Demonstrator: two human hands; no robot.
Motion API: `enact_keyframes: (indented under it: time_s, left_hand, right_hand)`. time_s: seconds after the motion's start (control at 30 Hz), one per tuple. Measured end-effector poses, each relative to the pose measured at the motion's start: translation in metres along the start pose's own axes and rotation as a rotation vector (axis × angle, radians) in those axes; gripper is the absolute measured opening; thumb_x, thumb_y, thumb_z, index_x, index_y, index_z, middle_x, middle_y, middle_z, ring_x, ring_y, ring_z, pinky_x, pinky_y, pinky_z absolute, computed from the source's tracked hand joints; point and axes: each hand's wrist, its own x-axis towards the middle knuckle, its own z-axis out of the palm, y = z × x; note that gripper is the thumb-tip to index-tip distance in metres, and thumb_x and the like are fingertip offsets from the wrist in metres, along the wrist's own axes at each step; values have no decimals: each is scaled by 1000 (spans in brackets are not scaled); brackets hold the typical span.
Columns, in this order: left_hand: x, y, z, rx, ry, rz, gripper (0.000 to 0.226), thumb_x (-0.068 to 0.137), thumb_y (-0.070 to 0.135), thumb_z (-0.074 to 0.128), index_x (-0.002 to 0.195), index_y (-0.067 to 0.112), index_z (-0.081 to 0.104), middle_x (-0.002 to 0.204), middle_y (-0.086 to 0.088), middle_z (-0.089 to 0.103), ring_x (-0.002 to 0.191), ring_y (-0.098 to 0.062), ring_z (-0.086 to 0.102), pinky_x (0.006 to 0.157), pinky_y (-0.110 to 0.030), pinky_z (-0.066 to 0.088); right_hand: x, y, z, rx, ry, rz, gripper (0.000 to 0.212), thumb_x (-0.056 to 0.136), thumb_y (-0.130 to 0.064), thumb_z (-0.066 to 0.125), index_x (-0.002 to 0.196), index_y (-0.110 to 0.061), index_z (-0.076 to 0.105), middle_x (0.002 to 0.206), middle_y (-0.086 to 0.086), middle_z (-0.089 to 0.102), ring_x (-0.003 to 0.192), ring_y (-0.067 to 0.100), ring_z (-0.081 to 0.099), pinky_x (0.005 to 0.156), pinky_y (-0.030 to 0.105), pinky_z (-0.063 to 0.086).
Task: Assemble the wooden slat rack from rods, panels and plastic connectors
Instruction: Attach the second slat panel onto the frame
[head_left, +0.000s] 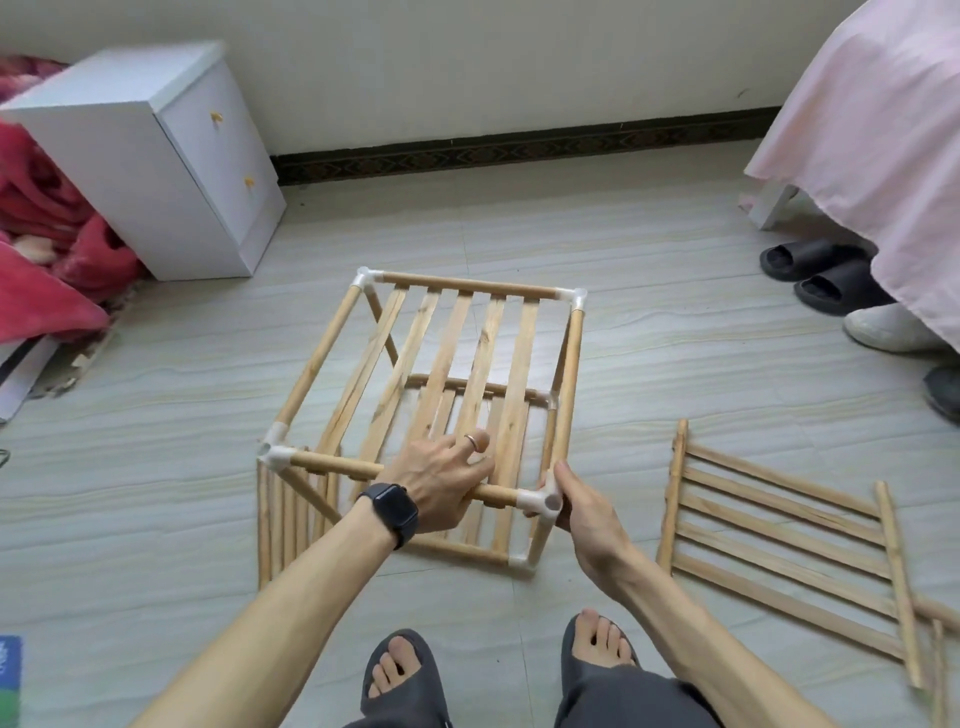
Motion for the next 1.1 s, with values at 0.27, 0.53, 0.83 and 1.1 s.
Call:
enact_keyframes:
  time_s: [0.27,0.53,0.83,1.1]
  left_hand:
    - [-24,-70,-19,166,-158,-135,65,85,21,69,137,51,43,164,-3,17,129,-22,47,95,-41,46]
    - [13,-34,-54,-48,-107,-417,38,98,25,47,134,38,53,144,3,48,130,-20,42,102,-39,39]
    - [87,48,-16,-521,-100,-457,51,103,27,41,150,33,25,128,-6,50,110,-30,53,89,-42,48]
    - [36,27,6,-296,162,-292,32,99,58,30,111,38,52,77,15,45,60,-14,51,46,-26,34]
  right_hand:
    - [-21,-1,5,-263,-203,-120,16,101,-36,59,100,-23,68,87,-13,67,87,3,63,73,16,48]
    - [26,-46,-82,-83,463,-162,20,100,-47,55,98,-27,57,101,-6,65,105,22,64,96,51,52]
    - [85,-77,-89,-38,213,-101,43,109,-31,44,150,-20,45,154,-4,45,145,15,38,121,46,29]
    - [46,-48,-78,-87,136,-96,32,107,-27,44,90,-30,71,96,-16,68,100,9,60,87,33,44]
